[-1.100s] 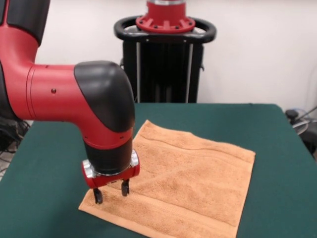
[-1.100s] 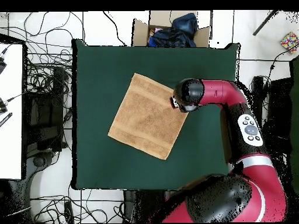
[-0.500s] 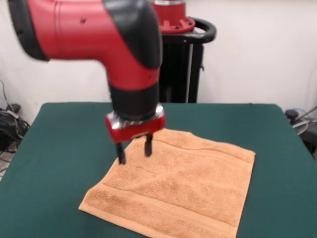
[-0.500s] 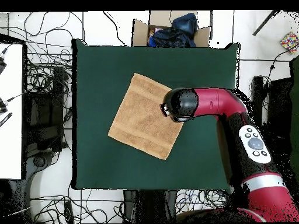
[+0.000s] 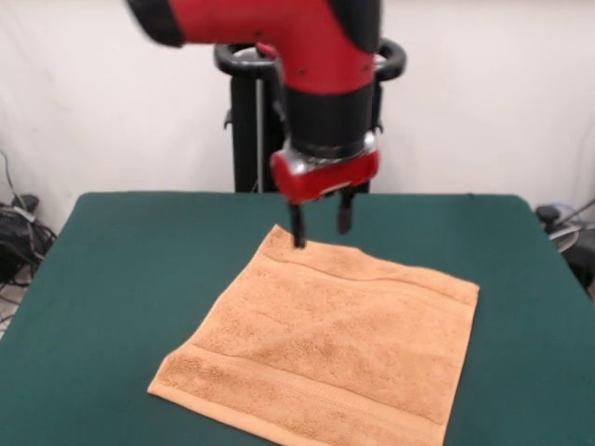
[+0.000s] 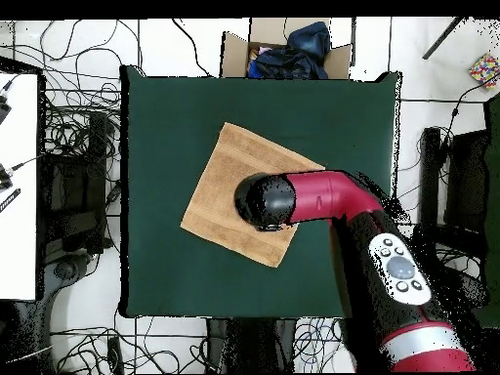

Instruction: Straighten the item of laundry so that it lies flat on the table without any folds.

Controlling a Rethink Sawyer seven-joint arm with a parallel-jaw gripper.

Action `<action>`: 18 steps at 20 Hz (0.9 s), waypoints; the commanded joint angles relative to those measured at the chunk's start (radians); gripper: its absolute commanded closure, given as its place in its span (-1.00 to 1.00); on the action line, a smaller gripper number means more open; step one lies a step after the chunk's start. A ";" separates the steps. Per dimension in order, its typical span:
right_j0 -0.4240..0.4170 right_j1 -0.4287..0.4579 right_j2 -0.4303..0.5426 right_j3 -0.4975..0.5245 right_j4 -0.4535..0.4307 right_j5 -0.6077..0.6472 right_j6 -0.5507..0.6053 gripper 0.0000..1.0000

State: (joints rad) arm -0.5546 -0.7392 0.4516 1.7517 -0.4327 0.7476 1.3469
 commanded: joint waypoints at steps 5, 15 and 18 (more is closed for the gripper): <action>0.126 -0.197 -0.139 0.354 0.149 -0.157 0.388 -1.00; 0.143 -0.422 -0.213 0.547 0.172 -0.270 0.346 -1.00; 0.157 -0.448 -0.224 0.559 0.185 -0.278 0.344 -1.00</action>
State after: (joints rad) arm -0.4241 -1.0838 0.2880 2.1889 -0.2990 0.5362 1.4576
